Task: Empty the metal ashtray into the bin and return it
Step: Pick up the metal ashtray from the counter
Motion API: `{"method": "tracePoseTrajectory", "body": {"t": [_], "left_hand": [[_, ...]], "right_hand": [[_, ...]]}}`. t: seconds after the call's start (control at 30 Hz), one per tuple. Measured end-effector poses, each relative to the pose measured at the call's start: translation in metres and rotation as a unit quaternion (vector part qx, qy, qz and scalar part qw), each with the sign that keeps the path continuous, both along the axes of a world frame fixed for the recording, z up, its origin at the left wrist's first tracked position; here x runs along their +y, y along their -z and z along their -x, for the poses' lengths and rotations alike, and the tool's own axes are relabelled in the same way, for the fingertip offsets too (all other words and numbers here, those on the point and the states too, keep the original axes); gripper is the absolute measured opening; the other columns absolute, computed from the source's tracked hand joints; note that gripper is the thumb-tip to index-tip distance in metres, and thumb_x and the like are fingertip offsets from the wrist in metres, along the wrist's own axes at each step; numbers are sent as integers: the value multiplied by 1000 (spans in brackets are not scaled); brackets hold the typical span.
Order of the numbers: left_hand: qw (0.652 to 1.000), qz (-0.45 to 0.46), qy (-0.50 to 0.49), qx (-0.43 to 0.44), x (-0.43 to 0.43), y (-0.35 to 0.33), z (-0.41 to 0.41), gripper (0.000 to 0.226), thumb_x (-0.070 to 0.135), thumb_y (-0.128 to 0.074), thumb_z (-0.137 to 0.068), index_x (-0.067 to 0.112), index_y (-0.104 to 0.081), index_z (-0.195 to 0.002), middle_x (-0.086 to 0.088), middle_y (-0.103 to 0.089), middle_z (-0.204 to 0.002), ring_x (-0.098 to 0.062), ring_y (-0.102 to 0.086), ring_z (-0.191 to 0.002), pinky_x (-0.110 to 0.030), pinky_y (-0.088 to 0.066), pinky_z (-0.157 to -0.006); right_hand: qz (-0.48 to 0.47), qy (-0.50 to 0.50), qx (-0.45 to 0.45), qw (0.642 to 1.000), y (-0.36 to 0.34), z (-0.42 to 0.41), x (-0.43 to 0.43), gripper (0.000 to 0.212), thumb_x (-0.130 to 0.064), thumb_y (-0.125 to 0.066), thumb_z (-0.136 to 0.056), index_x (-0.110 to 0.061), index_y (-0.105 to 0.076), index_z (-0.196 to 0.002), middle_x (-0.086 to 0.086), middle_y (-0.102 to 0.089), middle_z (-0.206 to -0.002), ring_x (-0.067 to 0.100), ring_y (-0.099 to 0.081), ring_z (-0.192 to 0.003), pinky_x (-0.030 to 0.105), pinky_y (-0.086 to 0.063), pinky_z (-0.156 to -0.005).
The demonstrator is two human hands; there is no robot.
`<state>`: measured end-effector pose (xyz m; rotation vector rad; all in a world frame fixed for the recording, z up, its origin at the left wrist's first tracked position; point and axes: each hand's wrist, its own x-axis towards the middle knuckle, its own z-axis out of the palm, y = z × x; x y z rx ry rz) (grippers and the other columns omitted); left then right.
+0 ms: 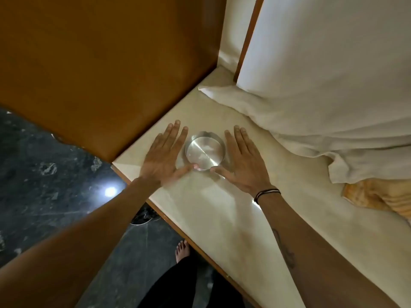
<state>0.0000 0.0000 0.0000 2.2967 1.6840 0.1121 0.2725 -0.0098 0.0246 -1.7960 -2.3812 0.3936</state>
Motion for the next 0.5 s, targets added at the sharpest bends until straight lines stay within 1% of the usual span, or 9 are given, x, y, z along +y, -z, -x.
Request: {"method": "tracePoseTrajectory", "body": {"t": [0.1,0.17,0.23,0.27,0.37,0.4,0.43,0.47,0.5], "left_hand": [[998,36,30,-42,3,14,4,118,92,-33,-92,20,9,-176,-4,12,-186,-20,9,-173,-42,-5,-140],[995,64,42,-59,5,18,4,123,95,-34,-89,21,13,-175,0,13,-186,-15,11,-173,-41,-2,-140],[992,92,39,-73,9,22,4,128,97,-41,-85,24,14,-175,1,9,-187,-13,10,-173,-41,-2,-140],[991,101,34,-80,12,25,5,130,97,-46,-83,27,13,-175,1,5,-187,-14,8,-173,-44,-4,-140],[985,127,1,-119,15,30,6,128,95,-59,-79,40,6,-174,3,-5,-187,-21,2,-174,-52,-12,-140],[981,140,-11,-134,14,29,4,127,90,-65,-78,44,4,-173,5,-6,-187,-22,2,-174,-52,-11,-140],[977,153,-21,-150,14,27,3,126,84,-72,-79,45,2,-173,7,-7,-187,-23,2,-173,-48,-10,-139],[972,163,-29,-165,13,24,1,125,76,-78,-80,45,-2,-173,8,-9,-186,-23,0,-173,-43,-11,-136],[969,168,-34,-178,13,21,-1,123,69,-83,-80,45,-5,-173,9,-15,-185,-25,-6,-173,-42,-17,-134]], "right_hand": [[29,-14,25,999,12,3,7,124,-94,-45,-83,-11,-19,-171,15,-16,-181,30,-12,-170,42,-19,-137],[54,-12,49,997,13,7,9,131,-97,-49,-76,-11,-19,-171,10,-18,-181,25,-13,-170,40,-20,-136],[81,-12,85,993,14,9,8,136,-96,-54,-71,-12,-18,-171,6,-23,-180,22,-18,-169,38,-24,-134],[86,-13,94,992,13,9,8,134,-93,-60,-72,-13,-18,-171,5,-25,-179,22,-20,-168,37,-26,-132],[95,4,108,990,18,10,8,126,-73,-79,-78,-15,-17,-171,3,-26,-179,21,-24,-167,36,-33,-128],[102,11,113,988,18,11,8,126,-69,-83,-79,-16,-16,-172,2,-26,-179,21,-25,-166,36,-34,-127],[108,17,121,987,19,13,8,126,-66,-86,-79,-18,-16,-172,0,-26,-179,20,-25,-166,37,-35,-128],[113,24,132,984,19,13,9,126,-63,-88,-78,-20,-16,-172,-2,-26,-179,19,-26,-165,38,-36,-129],[119,31,146,982,19,14,9,126,-61,-90,-77,-22,-17,-172,-4,-27,-179,18,-28,-164,39,-37,-130]]}}
